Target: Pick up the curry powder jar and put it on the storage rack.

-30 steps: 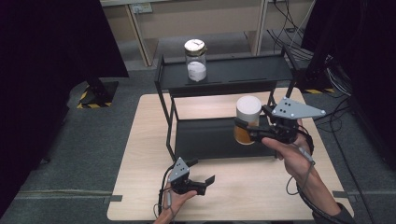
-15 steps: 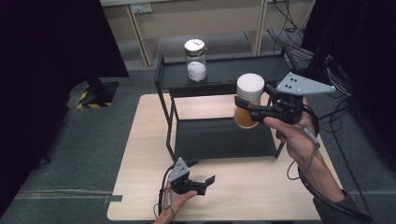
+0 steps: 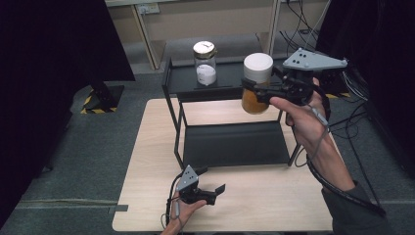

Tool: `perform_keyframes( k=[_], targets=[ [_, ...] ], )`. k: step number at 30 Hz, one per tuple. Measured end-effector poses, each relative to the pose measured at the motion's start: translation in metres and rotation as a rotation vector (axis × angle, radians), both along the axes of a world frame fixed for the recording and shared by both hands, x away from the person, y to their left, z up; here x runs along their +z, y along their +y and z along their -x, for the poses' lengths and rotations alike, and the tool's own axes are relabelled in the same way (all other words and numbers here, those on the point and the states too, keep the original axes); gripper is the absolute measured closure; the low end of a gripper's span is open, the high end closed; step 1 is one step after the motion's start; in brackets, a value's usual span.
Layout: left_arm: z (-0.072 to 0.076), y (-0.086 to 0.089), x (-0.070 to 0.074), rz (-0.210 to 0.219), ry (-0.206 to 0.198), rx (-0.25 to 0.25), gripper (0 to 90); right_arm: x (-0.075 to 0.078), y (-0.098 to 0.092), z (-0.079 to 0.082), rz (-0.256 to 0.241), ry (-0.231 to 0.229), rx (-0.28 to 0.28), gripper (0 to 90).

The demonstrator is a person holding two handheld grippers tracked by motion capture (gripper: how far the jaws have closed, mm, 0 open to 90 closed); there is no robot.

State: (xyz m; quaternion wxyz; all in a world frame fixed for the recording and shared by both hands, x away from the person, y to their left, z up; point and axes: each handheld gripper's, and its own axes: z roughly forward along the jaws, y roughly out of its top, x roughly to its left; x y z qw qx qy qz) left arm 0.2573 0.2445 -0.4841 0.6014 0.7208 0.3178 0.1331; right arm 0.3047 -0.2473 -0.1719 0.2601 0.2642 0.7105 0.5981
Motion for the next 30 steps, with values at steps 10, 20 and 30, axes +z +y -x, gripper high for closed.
perform_keyframes(
  k=[10, 20, 30],
  targets=[
    [0.000, 0.000, 0.000, 0.000, 0.001, -0.002, 2.5, 0.012, 0.011, -0.013, 0.001, 0.008, -0.032, 35.2],
    [0.000, 0.000, 0.000, 0.000, 0.002, -0.007, 2.5, 0.018, 0.023, -0.031, -0.006, 0.026, -0.093, 35.2],
    [-0.001, -0.001, -0.001, -0.004, 0.002, -0.013, 2.5, 0.018, 0.040, -0.052, -0.007, 0.029, -0.171, 35.2]
  ],
)
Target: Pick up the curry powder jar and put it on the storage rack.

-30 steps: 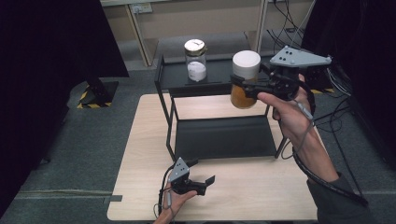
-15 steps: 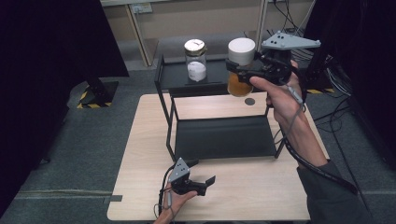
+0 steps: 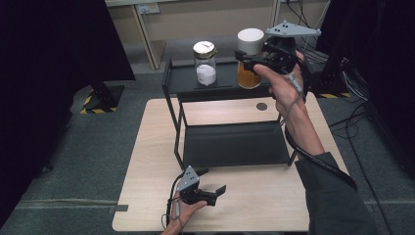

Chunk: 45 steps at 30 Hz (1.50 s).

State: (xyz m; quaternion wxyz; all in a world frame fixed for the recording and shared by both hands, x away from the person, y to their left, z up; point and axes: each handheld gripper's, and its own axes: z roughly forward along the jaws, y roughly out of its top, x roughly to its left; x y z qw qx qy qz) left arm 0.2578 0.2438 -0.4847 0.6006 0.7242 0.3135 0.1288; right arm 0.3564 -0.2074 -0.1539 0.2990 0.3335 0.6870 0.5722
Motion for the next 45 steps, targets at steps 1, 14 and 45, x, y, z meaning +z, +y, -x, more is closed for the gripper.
perform_keyframes(
  k=[1, 14, 45],
  targets=[
    [0.000, 0.000, 0.000, 0.000, 0.000, 0.000, 2.5, 0.000, 0.000, 0.000, 0.000, 0.000, 0.000, 35.2],
    [0.000, 0.000, 0.000, 0.003, -0.001, -0.006, 2.5, -0.006, 0.014, -0.019, 0.000, -0.008, -0.057, 35.2],
    [-0.001, -0.002, -0.002, -0.001, 0.006, -0.015, 2.5, -0.021, 0.020, -0.029, -0.003, 0.007, -0.119, 16.8]
  ],
)
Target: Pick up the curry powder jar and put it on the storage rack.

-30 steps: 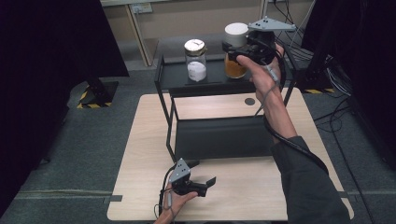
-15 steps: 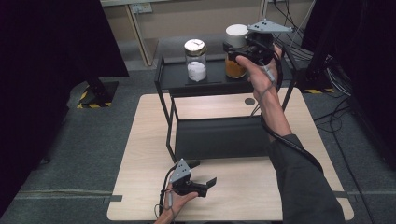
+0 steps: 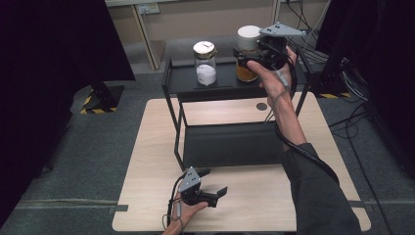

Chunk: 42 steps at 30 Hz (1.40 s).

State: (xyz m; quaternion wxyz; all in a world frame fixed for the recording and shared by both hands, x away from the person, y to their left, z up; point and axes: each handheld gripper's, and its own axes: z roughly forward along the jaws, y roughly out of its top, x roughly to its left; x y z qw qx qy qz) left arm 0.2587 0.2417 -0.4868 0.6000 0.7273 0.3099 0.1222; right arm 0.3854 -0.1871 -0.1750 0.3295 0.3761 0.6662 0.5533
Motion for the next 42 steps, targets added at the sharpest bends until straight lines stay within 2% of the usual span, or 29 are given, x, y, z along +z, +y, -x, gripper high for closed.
perform_keyframes(
  k=[5, 9, 12, 16, 25, 31, 42],
  targets=[
    [0.000, 0.000, 0.000, -0.001, 0.002, 0.001, 2.5, -0.001, -0.003, 0.006, -0.027, -0.002, -0.005, 9.0],
    [0.000, 0.000, 0.000, -0.003, 0.002, -0.002, 2.5, -0.001, -0.006, 0.010, -0.028, -0.001, 0.000, 5.9],
    [0.000, -0.001, 0.000, -0.004, 0.001, -0.001, 2.5, -0.002, -0.010, 0.013, -0.040, 0.006, 0.009, 3.0],
    [0.000, -0.001, -0.001, -0.004, 0.002, -0.002, 2.5, -0.008, -0.016, 0.021, -0.062, -0.007, 0.006, 0.4],
    [0.000, -0.001, -0.001, -0.004, 0.004, -0.001, 2.5, -0.019, -0.031, 0.038, -0.078, -0.024, 0.030, 0.4],
    [0.000, -0.001, -0.001, -0.003, 0.003, 0.000, 2.5, -0.028, -0.038, 0.050, -0.083, -0.029, 0.077, 0.3],
    [0.000, 0.000, -0.001, 0.001, 0.006, 0.004, 2.5, -0.046, -0.045, 0.074, -0.058, -0.055, 0.111, 0.3]
  ],
)
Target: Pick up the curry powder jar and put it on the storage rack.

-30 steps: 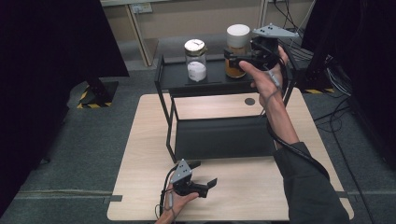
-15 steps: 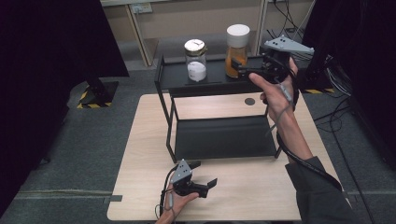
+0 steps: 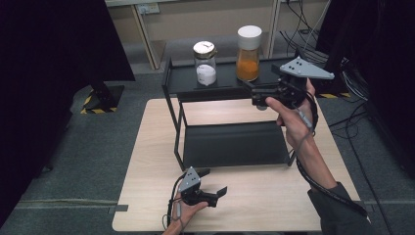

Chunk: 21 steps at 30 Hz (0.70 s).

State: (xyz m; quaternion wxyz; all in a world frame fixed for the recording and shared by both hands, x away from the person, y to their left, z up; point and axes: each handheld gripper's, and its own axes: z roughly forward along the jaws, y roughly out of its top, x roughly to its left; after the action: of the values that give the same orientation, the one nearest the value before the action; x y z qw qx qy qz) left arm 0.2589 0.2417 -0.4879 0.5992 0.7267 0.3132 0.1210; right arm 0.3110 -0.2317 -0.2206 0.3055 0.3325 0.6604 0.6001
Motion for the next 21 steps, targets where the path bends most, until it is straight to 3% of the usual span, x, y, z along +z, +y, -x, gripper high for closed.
perform_keyframes(
  k=[8, 21],
  targets=[
    [0.000, 0.000, 0.000, -0.001, -0.001, 0.001, 2.5, -0.013, -0.006, 0.014, 0.005, -0.008, 0.036, 0.3],
    [0.000, 0.000, 0.000, 0.004, 0.002, 0.002, 2.5, -0.050, -0.022, 0.038, 0.016, -0.019, 0.078, 0.3]
  ],
)
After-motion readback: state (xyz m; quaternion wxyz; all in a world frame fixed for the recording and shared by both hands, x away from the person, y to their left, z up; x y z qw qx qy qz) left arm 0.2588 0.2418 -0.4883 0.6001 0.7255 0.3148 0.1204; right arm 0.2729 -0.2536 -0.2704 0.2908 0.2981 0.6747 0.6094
